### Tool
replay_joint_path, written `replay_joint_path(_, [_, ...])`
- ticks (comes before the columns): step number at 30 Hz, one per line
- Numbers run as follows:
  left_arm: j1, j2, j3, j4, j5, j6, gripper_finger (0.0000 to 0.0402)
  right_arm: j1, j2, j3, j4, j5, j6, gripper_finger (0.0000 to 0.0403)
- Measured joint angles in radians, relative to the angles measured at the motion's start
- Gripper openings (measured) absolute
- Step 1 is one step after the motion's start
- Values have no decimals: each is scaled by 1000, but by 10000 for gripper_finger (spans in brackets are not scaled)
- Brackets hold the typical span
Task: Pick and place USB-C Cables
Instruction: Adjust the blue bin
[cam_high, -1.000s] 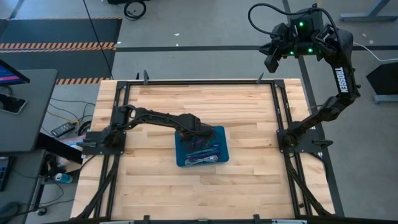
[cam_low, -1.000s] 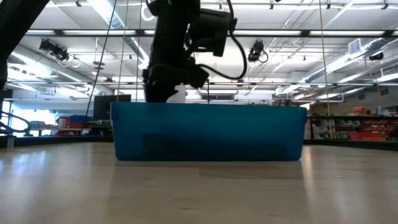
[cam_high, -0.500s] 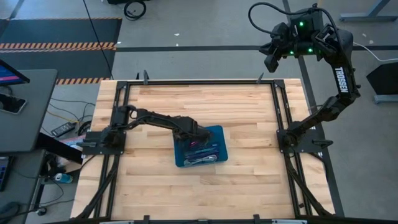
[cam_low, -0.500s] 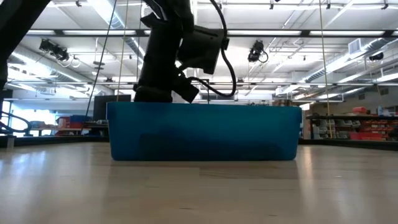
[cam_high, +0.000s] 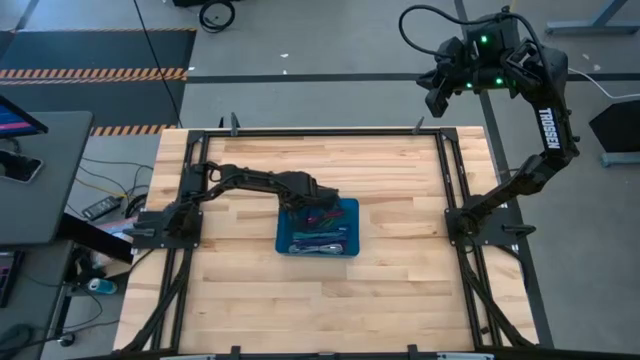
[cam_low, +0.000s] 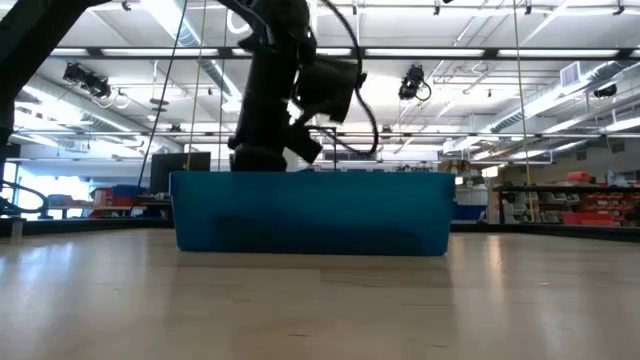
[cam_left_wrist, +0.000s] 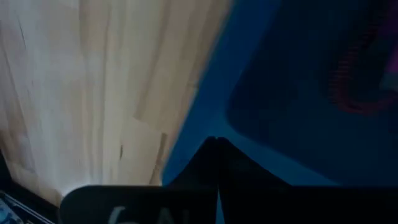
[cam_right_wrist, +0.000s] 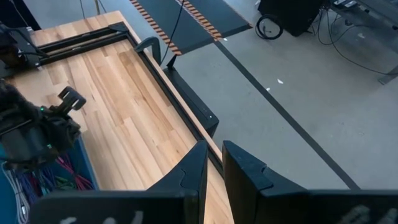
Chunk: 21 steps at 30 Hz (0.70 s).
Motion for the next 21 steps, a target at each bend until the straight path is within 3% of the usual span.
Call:
replay_joint_path(10, [-43,0,336,30,-3,139,0,0,0,0,-5,0,-12,55])
replay_joint_path(16, [-9,-1,543,55,-21,203,1,0,-1,-1,-112,37,-37,55])
replay_joint_path(21, [6,-1,619,150,64,209,2,0,-11,-6,-105,30,-32,55])
